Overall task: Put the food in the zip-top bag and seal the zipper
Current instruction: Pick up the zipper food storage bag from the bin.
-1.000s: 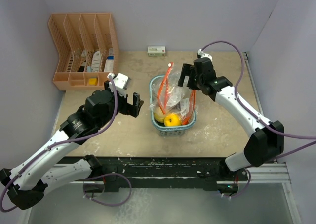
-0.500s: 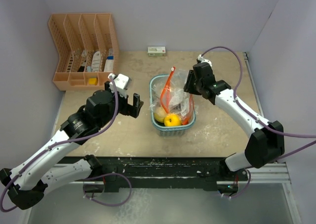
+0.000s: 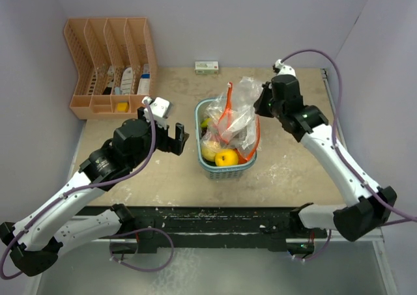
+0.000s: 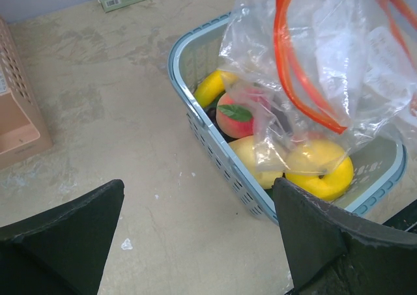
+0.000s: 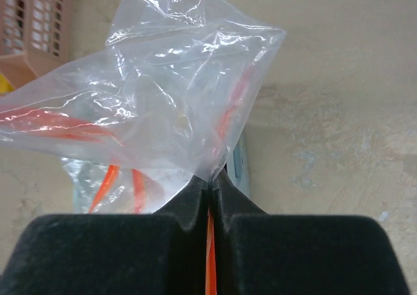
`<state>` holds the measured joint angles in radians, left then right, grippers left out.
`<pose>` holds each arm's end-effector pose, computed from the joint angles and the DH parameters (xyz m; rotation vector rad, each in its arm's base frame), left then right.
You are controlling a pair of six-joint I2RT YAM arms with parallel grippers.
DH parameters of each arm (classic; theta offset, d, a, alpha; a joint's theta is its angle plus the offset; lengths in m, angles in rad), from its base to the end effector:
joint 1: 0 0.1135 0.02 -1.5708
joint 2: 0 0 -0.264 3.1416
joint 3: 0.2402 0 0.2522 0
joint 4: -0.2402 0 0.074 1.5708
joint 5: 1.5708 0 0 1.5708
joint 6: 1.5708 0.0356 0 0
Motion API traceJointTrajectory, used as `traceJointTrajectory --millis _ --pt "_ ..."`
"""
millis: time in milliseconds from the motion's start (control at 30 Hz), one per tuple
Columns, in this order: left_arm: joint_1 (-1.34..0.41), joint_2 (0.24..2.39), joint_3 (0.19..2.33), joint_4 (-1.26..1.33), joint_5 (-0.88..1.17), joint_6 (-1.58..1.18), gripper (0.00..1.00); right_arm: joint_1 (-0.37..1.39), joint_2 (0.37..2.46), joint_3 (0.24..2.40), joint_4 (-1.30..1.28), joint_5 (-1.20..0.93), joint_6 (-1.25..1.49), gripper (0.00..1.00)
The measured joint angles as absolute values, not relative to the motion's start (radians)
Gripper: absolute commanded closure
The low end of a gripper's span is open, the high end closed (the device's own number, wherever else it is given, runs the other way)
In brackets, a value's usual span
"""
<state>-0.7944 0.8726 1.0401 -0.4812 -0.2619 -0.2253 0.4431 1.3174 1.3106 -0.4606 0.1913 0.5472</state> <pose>0.1361 -0.1255 0.3823 0.3569 1.8648 -0.4532 0.2707 0.1210 0.3783 0.2278 2.0431 0.4269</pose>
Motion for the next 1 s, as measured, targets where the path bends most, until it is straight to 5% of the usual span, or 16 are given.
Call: traceJointTrajectory --millis 600,1000 --pt "-0.794 0.871 1.040 -0.489 -0.265 -0.226 0.01 0.390 0.994 1.349 -0.545 0.486 0.532 1.00" --pt "-0.794 0.738 1.116 -0.609 -0.445 -0.225 0.01 0.390 1.009 1.461 -0.380 0.052 0.540 1.00"
